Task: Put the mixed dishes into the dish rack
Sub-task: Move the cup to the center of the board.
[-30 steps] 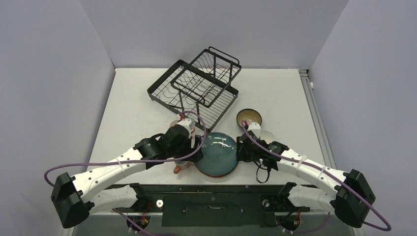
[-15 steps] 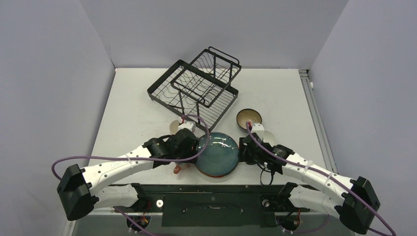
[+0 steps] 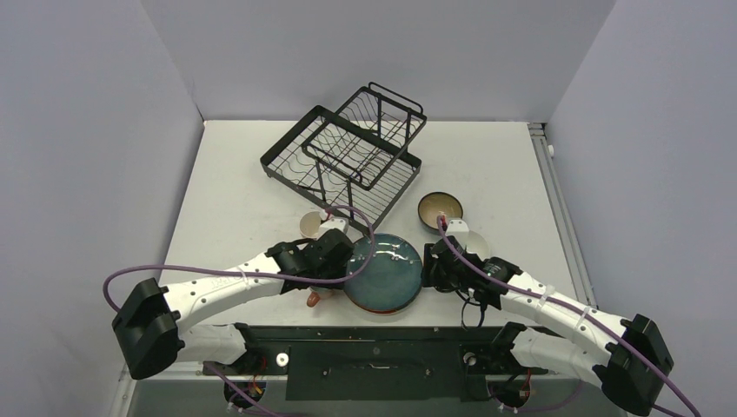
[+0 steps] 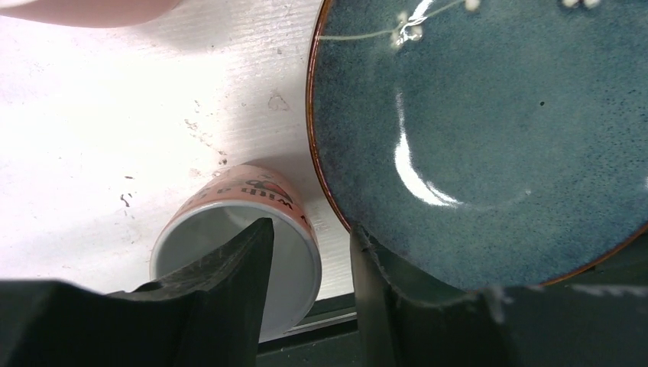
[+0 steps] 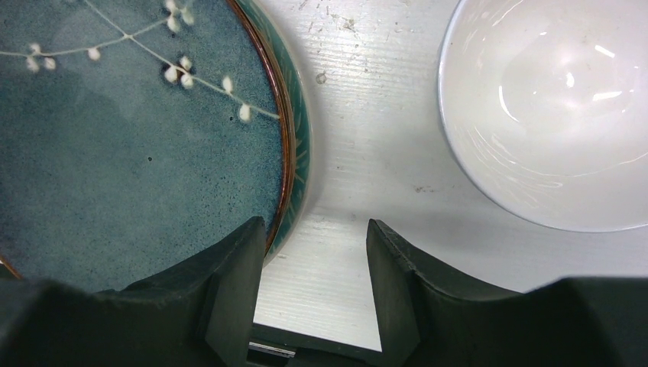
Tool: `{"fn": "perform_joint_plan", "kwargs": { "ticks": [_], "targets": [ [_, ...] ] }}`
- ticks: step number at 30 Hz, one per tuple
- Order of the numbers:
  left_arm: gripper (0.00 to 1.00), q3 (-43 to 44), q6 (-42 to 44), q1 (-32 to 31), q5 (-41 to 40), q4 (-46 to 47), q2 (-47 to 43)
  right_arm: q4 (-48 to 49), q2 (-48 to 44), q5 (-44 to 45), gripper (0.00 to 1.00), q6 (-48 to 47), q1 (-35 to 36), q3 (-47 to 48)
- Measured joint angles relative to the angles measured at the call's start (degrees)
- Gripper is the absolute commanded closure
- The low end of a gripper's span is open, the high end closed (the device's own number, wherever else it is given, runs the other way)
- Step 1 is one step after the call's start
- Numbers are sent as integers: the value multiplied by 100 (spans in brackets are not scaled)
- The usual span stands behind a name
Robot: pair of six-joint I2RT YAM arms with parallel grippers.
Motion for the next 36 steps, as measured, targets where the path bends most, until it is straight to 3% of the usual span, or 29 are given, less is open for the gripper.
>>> {"fn": "perform_joint_plan", "kwargs": {
  "ticks": [12, 24, 36],
  "targets": [
    [100, 0, -9, -9, -208, -188, 68, -7, 0, 35, 53, 52, 33, 0],
    [100, 52, 7, 2, -927, -625, 138, -153, 0, 72, 52, 48, 37, 20],
    [99, 48, 433, 863, -809, -741, 140, -247, 0, 136, 52, 31, 37, 94]
  ]
}}
